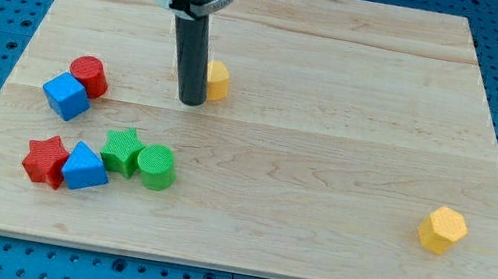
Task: Move the yellow heart closer to the yellow hexagon
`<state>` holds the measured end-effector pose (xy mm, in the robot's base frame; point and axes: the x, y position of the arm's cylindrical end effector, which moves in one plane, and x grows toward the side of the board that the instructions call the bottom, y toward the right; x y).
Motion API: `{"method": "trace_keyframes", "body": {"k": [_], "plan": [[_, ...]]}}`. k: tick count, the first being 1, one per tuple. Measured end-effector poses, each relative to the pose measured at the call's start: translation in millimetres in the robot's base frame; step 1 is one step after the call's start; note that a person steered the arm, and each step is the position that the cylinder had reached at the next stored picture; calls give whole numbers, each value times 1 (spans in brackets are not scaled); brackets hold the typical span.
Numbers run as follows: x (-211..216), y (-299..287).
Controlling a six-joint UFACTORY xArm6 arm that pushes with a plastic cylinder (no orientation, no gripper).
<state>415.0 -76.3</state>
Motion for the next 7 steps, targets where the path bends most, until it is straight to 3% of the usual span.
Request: {"method": "trace_keyframes", "body": {"k": [3,6,7], "plan": [[-75,4],[-76,108],[-59,114]]}}
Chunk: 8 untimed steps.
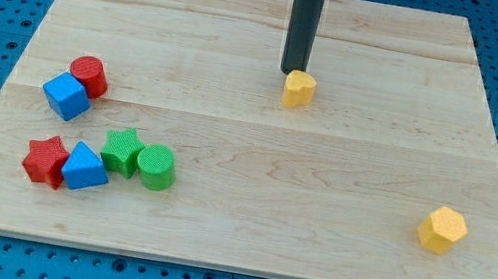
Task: Move the yellow heart closer to the yellow hexagon
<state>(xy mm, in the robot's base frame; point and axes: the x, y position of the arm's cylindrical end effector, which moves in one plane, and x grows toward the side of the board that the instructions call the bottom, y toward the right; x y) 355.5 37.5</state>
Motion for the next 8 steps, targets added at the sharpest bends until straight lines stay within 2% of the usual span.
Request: {"method": "trace_keyframes", "body": {"k": [3,5,8], "plan": [[89,22],[101,104],[129,108]]}}
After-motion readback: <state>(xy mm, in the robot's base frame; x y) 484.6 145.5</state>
